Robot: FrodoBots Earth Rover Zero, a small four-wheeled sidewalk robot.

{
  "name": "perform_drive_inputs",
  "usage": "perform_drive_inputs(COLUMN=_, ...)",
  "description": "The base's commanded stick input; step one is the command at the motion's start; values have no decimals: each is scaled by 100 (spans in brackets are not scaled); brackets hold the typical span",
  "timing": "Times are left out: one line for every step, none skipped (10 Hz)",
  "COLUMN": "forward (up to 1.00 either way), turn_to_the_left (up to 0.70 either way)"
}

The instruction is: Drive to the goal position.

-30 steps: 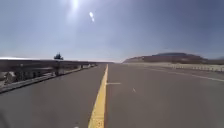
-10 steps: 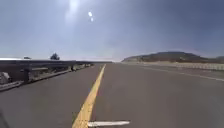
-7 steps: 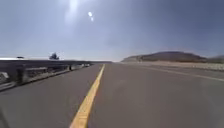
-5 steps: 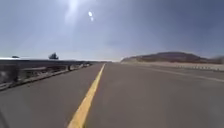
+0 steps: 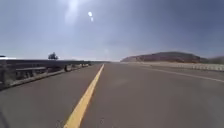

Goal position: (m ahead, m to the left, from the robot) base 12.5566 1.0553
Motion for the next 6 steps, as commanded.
perform_drive_inputs(forward=85, turn_to_the_left=0)
perform_drive_inputs(forward=85, turn_to_the_left=0)
perform_drive_inputs(forward=85, turn_to_the_left=0)
perform_drive_inputs(forward=85, turn_to_the_left=0)
perform_drive_inputs(forward=85, turn_to_the_left=0)
perform_drive_inputs(forward=85, turn_to_the_left=0)
